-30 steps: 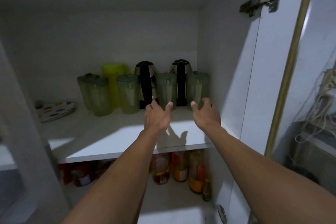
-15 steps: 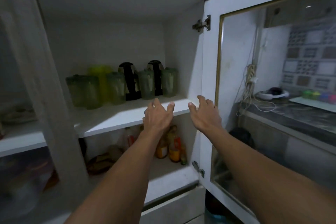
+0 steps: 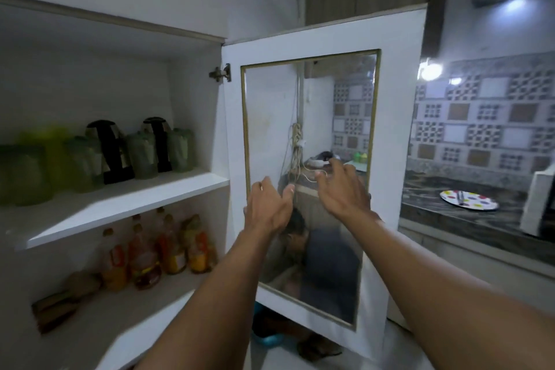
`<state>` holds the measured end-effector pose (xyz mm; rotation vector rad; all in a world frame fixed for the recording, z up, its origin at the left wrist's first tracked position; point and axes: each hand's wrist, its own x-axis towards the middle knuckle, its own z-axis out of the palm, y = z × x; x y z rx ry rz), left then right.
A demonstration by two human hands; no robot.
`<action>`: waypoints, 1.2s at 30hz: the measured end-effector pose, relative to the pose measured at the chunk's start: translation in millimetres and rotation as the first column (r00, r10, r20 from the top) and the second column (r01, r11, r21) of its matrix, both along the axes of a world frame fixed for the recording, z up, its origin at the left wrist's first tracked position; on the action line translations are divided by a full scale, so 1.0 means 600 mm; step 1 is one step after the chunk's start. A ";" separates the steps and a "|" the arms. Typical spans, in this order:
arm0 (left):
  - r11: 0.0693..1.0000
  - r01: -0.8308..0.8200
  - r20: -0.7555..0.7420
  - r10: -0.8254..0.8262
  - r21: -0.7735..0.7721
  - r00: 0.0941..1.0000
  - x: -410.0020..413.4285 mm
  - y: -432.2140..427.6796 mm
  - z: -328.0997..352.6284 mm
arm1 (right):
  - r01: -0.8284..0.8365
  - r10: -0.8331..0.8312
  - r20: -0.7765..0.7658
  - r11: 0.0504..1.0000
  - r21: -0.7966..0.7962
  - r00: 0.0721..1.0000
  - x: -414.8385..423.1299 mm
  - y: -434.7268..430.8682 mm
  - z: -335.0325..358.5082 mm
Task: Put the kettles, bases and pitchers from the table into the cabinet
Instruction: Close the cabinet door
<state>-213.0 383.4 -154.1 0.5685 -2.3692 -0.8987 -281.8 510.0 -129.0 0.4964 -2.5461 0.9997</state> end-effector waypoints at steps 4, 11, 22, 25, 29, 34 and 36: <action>0.999 0.037 0.017 -0.037 -0.027 0.999 -0.048 0.094 0.006 | 0.080 -0.080 -0.007 0.997 0.001 0.997 -0.031 0.102 0.008; 0.996 0.090 -0.011 -0.090 -0.008 0.996 -0.167 0.251 -0.001 | 0.148 -0.145 0.044 0.986 -0.072 0.988 -0.126 0.245 0.025; 0.998 -0.065 -0.006 0.065 0.004 0.998 -0.305 0.374 -0.021 | -0.133 0.155 0.102 0.972 -0.194 0.983 -0.301 0.286 0.053; 0.994 -0.112 -0.012 0.112 -0.001 0.994 -0.322 0.376 -0.008 | -0.187 0.207 0.065 0.955 -0.229 0.976 -0.320 0.278 0.079; 0.991 -0.123 -0.025 0.122 -0.057 0.992 -0.329 0.381 0.013 | -0.280 0.299 0.019 0.913 -0.295 0.954 -0.327 0.267 0.108; 0.988 -0.112 -0.069 0.105 -0.104 0.992 -0.320 0.388 0.039 | -0.245 0.294 0.051 0.870 -0.427 0.955 -0.313 0.267 0.129; 0.987 -0.114 -0.104 0.102 -0.115 0.989 -0.309 0.391 0.047 | -0.236 0.292 0.051 0.854 -0.464 0.955 -0.294 0.268 0.136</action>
